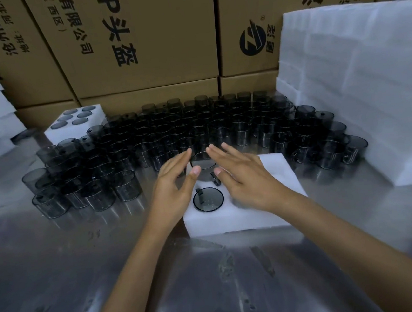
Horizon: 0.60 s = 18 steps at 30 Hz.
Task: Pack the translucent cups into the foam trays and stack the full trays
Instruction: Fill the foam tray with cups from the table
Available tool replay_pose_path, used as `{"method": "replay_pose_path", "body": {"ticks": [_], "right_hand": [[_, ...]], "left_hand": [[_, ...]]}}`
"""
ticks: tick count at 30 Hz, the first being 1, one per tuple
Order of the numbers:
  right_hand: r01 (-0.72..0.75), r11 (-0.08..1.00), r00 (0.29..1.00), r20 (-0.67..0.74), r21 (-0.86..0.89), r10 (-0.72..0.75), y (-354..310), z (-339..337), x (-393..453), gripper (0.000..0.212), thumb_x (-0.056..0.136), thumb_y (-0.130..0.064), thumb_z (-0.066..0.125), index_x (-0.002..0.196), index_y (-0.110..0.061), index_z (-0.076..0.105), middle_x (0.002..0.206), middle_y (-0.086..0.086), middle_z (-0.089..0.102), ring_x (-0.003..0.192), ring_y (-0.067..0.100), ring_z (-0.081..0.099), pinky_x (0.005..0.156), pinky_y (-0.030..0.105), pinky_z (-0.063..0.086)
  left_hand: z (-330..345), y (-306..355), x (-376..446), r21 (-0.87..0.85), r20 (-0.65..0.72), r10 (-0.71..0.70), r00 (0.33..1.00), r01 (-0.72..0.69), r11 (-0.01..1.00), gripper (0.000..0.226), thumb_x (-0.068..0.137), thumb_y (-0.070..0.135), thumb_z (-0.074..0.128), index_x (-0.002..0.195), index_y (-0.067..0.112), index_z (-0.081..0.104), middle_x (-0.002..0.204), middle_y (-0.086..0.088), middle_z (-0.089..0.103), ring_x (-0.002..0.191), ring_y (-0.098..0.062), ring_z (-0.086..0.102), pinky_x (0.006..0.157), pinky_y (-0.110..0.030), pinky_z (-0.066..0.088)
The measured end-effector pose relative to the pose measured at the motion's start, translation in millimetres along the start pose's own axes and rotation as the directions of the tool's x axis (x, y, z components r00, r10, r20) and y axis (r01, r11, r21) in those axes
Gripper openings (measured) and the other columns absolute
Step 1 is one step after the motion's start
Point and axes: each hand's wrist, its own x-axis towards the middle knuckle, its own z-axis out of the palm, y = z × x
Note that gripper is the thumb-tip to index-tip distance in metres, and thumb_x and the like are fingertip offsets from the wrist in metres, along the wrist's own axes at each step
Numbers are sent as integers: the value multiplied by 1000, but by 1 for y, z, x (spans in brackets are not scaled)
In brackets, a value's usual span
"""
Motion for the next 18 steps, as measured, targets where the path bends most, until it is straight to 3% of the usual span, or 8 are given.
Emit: {"method": "replay_pose_path", "body": {"ticks": [3, 7, 15, 18], "right_hand": [[52, 994, 999, 11, -97, -51, 6, -3, -3, 53, 108, -39, 25, 159, -31, 14, 165, -17, 11, 151, 1, -8, 120, 36, 2], [89, 984, 994, 69, -152, -79, 13, -3, -5, 56, 108, -43, 21, 160, -32, 4, 164, -20, 2, 150, -2, -15, 120, 34, -1], [76, 990, 984, 171, -119, -54, 20, -1, -2, 58, 107, -48, 20, 159, -34, 2, 165, -20, 2, 150, -2, -12, 124, 39, 3], [77, 990, 980, 190, -118, -54, 21, -1, -3, 57, 107, -47, 20, 160, -33, 3, 165, -20, 1, 150, -3, -13, 124, 39, 3]], "left_hand": [[-5, -4, -3, 92, 107, 113, 988, -123, 988, 42, 106, 33, 41, 147, 26, 45, 153, 22, 38, 148, 4, 15, 121, -31, 14], [-8, -11, -3, 185, 159, 160, 974, -188, 965, 46, 104, 36, 35, 150, 30, 38, 155, 24, 32, 149, 4, 7, 120, -36, 9], [-9, -18, -2, 163, 234, 89, 968, -129, 978, 43, 107, 30, 37, 150, 30, 39, 155, 24, 32, 148, 6, 7, 124, -44, 10], [-7, -16, -6, 108, 222, 60, 973, -85, 990, 42, 107, 24, 38, 148, 29, 41, 153, 25, 34, 147, 9, 10, 125, -39, 11]]}}
